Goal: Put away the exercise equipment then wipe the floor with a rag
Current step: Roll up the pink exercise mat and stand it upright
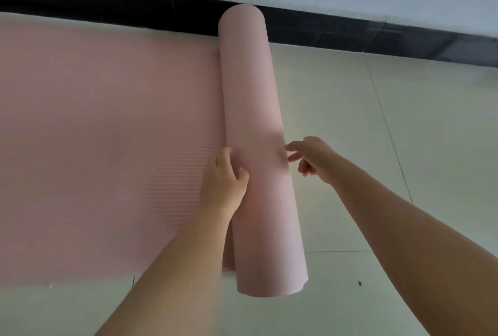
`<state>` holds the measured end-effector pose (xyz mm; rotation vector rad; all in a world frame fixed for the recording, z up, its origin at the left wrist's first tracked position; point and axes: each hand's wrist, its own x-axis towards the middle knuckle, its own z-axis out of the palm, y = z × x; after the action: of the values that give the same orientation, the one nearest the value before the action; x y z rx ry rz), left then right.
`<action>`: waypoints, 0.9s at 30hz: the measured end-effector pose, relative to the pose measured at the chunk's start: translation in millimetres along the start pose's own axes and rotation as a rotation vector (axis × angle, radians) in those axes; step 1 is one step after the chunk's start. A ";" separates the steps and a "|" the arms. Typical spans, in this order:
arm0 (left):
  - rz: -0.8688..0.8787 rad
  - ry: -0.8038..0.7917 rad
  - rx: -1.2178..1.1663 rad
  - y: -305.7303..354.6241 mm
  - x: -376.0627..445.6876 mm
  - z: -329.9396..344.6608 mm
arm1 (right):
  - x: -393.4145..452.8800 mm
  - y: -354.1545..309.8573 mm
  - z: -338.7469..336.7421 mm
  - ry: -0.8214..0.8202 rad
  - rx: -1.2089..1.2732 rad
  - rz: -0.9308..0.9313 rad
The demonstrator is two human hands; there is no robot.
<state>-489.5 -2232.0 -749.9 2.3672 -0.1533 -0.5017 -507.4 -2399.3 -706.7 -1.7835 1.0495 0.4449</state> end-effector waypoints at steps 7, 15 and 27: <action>0.019 0.176 0.123 -10.6 -0.3 -42.5 | -4.2 -7.9 31.3 -0.075 -0.015 -0.137; -0.146 -0.061 0.172 -25.9 -18.1 -49.2 | -22.0 -21.4 59.4 -0.093 0.067 -0.224; -0.205 -0.175 0.316 -17.1 -27.2 -60.8 | -19.1 -10.3 72.8 -0.054 0.117 -0.041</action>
<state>-490.9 -2174.9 -711.4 2.6603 -0.0733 -0.8376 -498.4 -2325.1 -720.6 -1.6772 0.9800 0.3969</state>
